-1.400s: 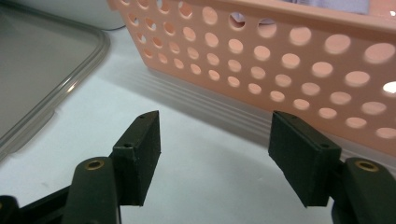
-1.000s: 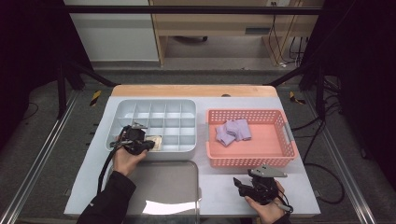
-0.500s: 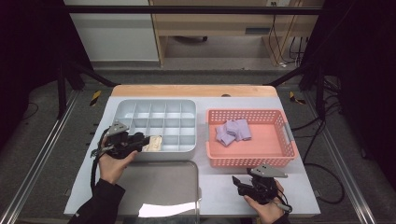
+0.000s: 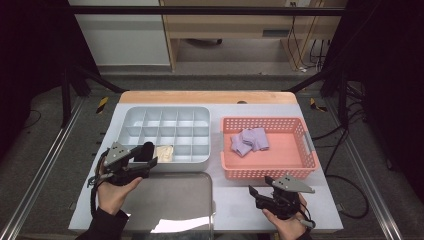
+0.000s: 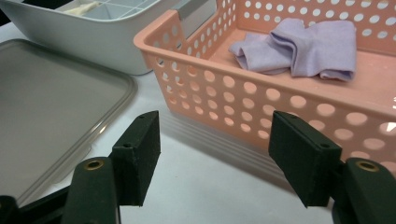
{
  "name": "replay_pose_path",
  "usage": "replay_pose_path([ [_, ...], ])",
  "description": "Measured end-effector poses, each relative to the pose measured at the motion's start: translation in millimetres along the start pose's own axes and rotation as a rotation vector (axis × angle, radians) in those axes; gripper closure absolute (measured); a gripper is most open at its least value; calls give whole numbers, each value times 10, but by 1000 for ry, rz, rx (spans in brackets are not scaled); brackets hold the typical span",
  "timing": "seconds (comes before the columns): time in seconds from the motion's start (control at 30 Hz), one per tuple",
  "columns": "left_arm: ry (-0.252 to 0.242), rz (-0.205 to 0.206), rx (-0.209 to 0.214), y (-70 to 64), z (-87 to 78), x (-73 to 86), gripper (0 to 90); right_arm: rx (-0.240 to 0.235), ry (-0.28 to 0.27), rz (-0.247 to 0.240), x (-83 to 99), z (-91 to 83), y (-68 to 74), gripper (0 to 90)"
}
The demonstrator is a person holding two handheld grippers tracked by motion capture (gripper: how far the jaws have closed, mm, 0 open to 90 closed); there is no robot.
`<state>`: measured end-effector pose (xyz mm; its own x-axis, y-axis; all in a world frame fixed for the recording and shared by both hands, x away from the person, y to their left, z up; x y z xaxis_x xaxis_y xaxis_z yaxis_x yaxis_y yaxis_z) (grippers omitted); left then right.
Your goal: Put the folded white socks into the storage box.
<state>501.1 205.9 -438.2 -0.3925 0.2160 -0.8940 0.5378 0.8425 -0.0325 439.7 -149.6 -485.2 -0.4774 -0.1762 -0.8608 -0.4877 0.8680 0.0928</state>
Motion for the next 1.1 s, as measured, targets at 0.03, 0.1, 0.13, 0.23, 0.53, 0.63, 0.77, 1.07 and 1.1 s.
replay_pose_path([
  [0.03,-2,2,6,-21,-20,23,270,0,-8,-4,-22,-13,0,340],
  [0.1,1,-2,31,-64,-62,81,270,1,-9,-3,-28,-18,-1,339],
  [0.13,1,-4,38,-80,-81,110,268,3,-12,-1,-40,-26,-4,338],
  [0.23,8,-22,44,-108,-129,200,260,4,-22,2,-74,-41,-15,335],
  [0.53,-7,-80,22,-92,-220,396,290,12,-49,6,-198,-62,-54,327],
  [0.63,-21,-83,-32,-19,-233,471,327,15,-49,6,-243,-49,-70,325],
  [0.77,-29,-95,-53,33,-273,530,367,19,-52,12,-316,-20,-103,323],
  [1.07,-32,-105,-19,20,-315,662,359,41,-59,30,-548,68,-180,333],
  [1.1,-23,-105,-12,13,-305,693,359,44,-59,29,-579,80,-186,333],
])
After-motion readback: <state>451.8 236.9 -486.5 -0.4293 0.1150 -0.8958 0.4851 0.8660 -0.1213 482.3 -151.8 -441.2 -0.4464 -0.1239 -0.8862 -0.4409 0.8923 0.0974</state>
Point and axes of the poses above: each handheld gripper's, and its own axes: z roughly forward along the jaws, x roughly out of its underside, y roughly to its left, the point moved 9 cm from there along z, roughly forward along the jaws
